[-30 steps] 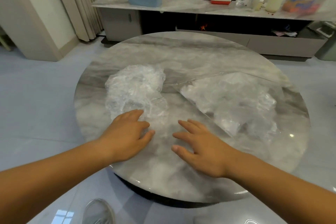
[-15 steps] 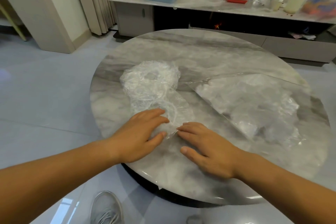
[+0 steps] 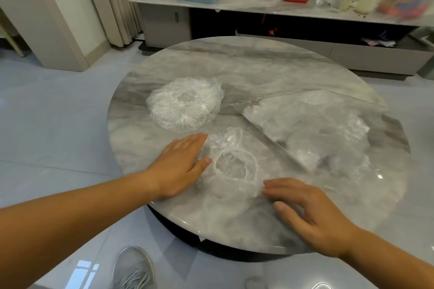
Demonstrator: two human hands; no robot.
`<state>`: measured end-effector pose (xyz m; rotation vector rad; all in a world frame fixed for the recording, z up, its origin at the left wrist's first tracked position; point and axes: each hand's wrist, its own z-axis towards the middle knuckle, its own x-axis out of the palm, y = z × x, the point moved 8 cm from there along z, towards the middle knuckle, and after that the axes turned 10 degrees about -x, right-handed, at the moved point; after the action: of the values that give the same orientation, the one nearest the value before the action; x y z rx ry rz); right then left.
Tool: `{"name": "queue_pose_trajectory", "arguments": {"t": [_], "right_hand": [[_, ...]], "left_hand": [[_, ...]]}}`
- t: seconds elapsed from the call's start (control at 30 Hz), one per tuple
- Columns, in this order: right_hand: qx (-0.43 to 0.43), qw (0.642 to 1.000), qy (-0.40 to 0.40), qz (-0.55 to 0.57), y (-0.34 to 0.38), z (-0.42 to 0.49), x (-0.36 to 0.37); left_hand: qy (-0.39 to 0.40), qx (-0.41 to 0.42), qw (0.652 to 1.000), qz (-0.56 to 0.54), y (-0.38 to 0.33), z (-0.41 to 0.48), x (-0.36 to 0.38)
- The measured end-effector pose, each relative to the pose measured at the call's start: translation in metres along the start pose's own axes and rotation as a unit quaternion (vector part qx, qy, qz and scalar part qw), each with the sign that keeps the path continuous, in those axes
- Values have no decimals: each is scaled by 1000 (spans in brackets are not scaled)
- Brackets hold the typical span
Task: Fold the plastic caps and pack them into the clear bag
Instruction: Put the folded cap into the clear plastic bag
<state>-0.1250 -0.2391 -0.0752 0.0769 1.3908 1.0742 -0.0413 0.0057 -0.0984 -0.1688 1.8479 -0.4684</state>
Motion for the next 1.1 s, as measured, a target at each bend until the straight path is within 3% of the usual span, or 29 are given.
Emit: {"name": "queue_pose_trajectory", "arguments": {"t": [0.1, 0.2, 0.33, 0.5, 0.73, 0.83, 0.93, 1.1], "right_hand": [[-25, 998, 47, -16, 5, -4, 10], [-35, 997, 71, -15, 10, 1, 14], [-38, 992, 118, -39, 14, 7, 18], [-49, 982, 167, -74, 22, 10, 24], [-54, 986, 127, -98, 26, 17, 26], [-61, 986, 102, -114, 26, 19, 25], [-76, 990, 48, -108, 25, 19, 20], [-76, 988, -109, -75, 24, 10, -5]], "left_hand": [[-17, -10, 994, -108, -6, 4, -5], [-44, -27, 966, -254, -10, 5, -13], [-50, -38, 941, -331, -13, 7, -17], [-10, -101, 882, -460, -2, 14, -12], [0, -135, 779, -613, 5, 23, -27], [6, -138, 771, -622, 14, 26, -32], [8, -191, 763, -618, 23, 26, -27], [55, -222, 794, -563, 24, 26, -16]]}}
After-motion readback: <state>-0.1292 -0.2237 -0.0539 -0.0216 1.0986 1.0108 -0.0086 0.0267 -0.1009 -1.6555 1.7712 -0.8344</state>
